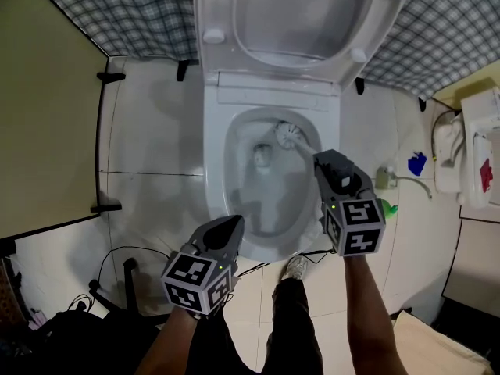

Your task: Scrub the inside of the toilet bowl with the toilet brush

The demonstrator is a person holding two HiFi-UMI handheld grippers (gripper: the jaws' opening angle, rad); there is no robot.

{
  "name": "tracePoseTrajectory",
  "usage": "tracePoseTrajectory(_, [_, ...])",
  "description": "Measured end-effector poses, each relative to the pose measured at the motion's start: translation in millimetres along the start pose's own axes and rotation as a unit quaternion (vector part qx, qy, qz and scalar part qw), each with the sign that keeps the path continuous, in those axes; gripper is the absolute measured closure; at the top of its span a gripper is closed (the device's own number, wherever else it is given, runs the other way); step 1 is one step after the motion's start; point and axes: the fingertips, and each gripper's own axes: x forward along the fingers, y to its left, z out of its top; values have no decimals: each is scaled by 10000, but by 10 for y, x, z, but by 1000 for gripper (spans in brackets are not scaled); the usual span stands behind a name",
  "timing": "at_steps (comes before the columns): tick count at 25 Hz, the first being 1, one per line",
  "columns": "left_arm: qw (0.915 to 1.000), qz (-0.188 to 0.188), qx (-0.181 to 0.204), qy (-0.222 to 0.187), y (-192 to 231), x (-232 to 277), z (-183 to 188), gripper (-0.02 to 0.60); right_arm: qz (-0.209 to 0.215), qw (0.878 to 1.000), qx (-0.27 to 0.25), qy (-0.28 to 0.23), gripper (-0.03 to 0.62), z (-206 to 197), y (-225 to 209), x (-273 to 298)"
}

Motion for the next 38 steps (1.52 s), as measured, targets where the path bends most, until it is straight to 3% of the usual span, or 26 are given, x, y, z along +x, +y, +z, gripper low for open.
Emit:
tracePoseTrajectory(9, [9999, -103, 13, -25, -102, -40, -40, 574, -630, 9934, 567, 777, 422, -519, -211, -473])
tracePoseTrajectory(18, [9998, -185, -41, -4, -210, -122, -80, 574, -602, 9884, 806, 1135, 422, -831, 88, -899])
tracePoseTrajectory(27, [9996, -264, -129, 57, -284, -146, -164, 574, -304, 9803, 1110, 1605, 422, -1226, 617, -1424])
tracePoseTrajectory(31, [9996, -256, -102, 35, -290, -167, -132, 574, -509, 9793, 1160, 1577, 422, -1144, 406, -1294])
tracePoseTrajectory(38, [9998, -187, -77, 75, -235, -224, -164, 574, -752, 9884, 855, 1006, 422, -543, -200, -634])
